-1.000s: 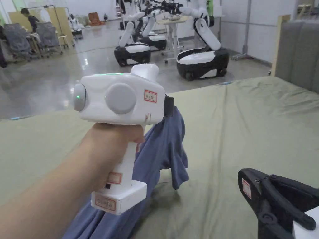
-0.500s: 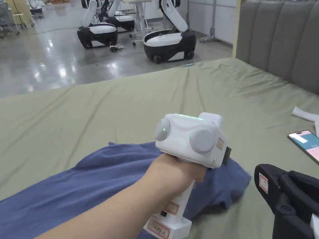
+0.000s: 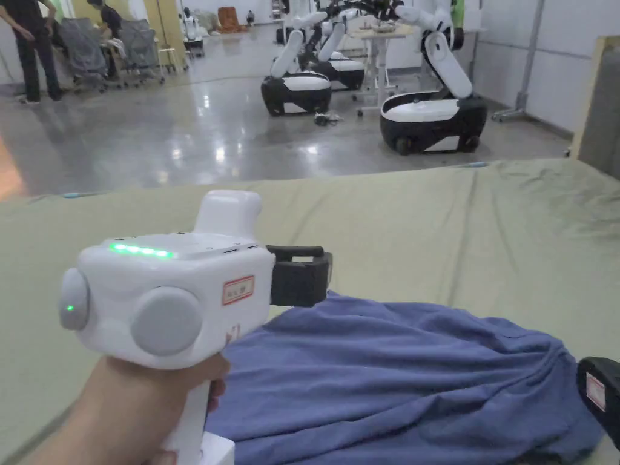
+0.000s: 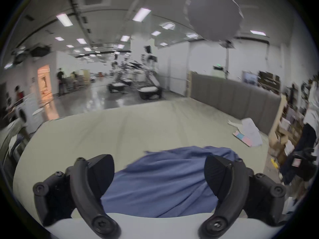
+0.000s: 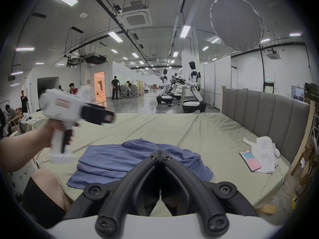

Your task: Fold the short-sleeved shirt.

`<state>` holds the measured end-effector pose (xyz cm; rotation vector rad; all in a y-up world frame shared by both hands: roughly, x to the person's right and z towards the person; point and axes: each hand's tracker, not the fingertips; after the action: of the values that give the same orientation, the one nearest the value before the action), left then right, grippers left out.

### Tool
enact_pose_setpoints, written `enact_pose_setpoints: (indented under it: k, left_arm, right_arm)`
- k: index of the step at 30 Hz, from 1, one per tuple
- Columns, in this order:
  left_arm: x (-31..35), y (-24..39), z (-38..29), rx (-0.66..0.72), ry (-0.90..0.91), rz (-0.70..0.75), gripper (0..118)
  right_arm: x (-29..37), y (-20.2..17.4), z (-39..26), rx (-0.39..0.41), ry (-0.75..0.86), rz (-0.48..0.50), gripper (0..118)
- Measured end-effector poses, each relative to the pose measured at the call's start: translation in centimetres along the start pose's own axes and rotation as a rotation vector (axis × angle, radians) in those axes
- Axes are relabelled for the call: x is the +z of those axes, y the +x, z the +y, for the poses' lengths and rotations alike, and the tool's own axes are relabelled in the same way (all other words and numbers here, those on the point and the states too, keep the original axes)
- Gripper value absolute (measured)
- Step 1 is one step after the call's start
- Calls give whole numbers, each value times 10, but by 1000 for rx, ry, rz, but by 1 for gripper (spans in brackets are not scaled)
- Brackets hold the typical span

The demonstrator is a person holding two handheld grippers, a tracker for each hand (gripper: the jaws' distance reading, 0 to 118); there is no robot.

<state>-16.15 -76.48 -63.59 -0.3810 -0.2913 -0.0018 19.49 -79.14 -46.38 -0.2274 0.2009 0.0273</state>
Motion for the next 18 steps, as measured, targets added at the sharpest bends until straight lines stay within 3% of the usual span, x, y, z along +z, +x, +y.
enact_pose_setpoints:
  k: [1,2,4,6,11,18]
  left_arm:
    - [25,-18,-6,41,29,21,94]
    - [52,-39,-14,79,64,58,77]
    - [92,-67,-32,119,107,155,32]
    - [131,-82,-59,124,144,254,4]
    - [189,-78,-112,115,202,382,0]
    - [186,-60,-145,118,164,366,0]
  right_arm:
    - [-3,-5,1,0,0,9,1]
    - [-6,-11,1,-5,-3,25,1]
    - [-14,-23,0,-5,-7,41,1]
    - [-22,-38,-1,6,-10,65,1]
    - [-42,-67,-2,34,-15,76,1]
    - [-57,-81,3,49,-16,60,1]
